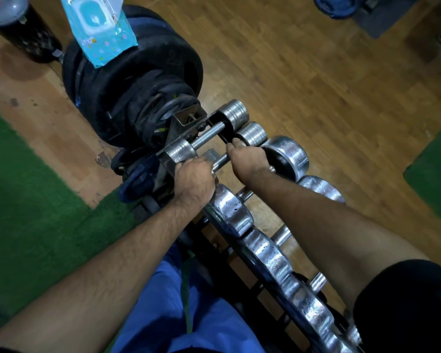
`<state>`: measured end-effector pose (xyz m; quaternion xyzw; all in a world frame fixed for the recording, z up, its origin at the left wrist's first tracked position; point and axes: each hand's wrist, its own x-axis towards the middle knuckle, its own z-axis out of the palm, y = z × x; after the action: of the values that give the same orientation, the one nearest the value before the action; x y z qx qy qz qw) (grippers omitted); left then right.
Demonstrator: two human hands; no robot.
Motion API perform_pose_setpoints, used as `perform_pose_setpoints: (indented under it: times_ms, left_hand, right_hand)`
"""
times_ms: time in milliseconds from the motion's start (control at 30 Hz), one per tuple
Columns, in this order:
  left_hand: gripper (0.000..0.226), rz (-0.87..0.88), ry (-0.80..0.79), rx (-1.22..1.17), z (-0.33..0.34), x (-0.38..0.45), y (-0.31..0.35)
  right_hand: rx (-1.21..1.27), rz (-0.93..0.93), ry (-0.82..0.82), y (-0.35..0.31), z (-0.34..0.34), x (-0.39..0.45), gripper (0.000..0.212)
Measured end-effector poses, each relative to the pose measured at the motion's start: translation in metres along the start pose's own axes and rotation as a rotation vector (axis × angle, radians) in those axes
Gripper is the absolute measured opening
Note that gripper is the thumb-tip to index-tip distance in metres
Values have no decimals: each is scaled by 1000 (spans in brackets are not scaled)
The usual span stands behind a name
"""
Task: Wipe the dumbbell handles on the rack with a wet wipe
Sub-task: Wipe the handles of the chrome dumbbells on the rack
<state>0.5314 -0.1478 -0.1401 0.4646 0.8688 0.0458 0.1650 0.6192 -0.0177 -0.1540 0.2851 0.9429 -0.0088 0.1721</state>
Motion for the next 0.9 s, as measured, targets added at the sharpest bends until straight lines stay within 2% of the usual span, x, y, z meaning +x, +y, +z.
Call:
perform_pose_setpoints:
  times_ms: [33,100,200,267,367,433,567,700,800,900]
  left_hand:
    - [20,-1,-5,1,0,1,-1]
    - [22,1,-14,-4,-1,2,-4]
    - [21,27,-17,-16,1,5,-9]
    - [22,58,-9,-14,2,6,-12]
    - [23,93,-12,-20,0,6,-15]
    - [27,113,-12,-26,-3,6,-15]
    - [28,150,-16,-49,-4,6,-21]
    - [24,173,-28,-35,-5,10,-22]
    - [23,180,-30,-30,-7,10,-21]
    - [27,197,-15,-46,-5,11,-23]
  right_hand:
    - [2,-53,-9,-5,0,1,43]
    - [39,-142,-22,0,2,-1,54]
    - [123,1,37,12,6,-3,66]
    - [137,77,39,5,9,-2,59]
    - [127,34,60,0,10,-4,49]
    - [195,74,133,2,13,-11,41]
    - [720,484,268,-22,15,-22,29]
    - [1258,885,248,-31,10,-8,25]
    - [1712,1215,150,-31,-3,6,25]
    - [1814,1345,37,-33,-8,14,19]
